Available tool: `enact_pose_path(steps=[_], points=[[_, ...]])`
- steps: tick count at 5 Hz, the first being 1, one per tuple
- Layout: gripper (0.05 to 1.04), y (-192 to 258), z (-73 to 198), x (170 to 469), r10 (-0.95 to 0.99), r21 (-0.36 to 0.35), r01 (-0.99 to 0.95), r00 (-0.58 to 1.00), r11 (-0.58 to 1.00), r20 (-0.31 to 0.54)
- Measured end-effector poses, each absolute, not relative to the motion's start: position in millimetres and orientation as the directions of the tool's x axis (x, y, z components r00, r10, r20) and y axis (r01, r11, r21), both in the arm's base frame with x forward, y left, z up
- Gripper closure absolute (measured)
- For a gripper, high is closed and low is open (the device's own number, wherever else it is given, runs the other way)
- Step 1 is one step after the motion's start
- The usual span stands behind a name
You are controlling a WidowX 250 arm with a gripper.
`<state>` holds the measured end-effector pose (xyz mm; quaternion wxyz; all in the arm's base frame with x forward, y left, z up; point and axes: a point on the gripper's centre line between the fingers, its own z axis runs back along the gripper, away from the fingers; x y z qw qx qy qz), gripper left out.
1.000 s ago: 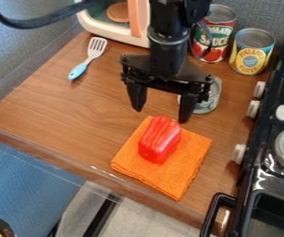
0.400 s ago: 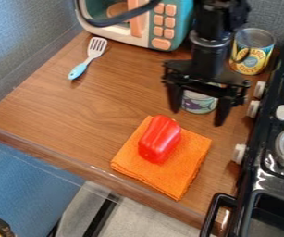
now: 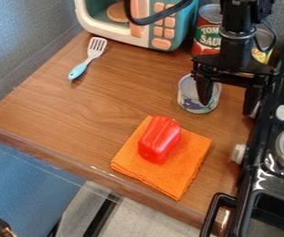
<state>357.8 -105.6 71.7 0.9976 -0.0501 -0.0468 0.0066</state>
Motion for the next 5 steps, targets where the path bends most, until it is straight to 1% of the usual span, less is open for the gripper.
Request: enact_pose_path(steps=[3,4,5], points=[[0.083,-115.9,55.8,394.4,0.027,-0.182,-0.011,0.996,0.983,0.082],[0.083,-121.6,59.3,400.8,0.01,-0.187,0.009,0.995,0.982,0.101],[0.083,-128.0,55.2,403.2,0.0,-0.185,0.018,0.995,0.983,0.097]])
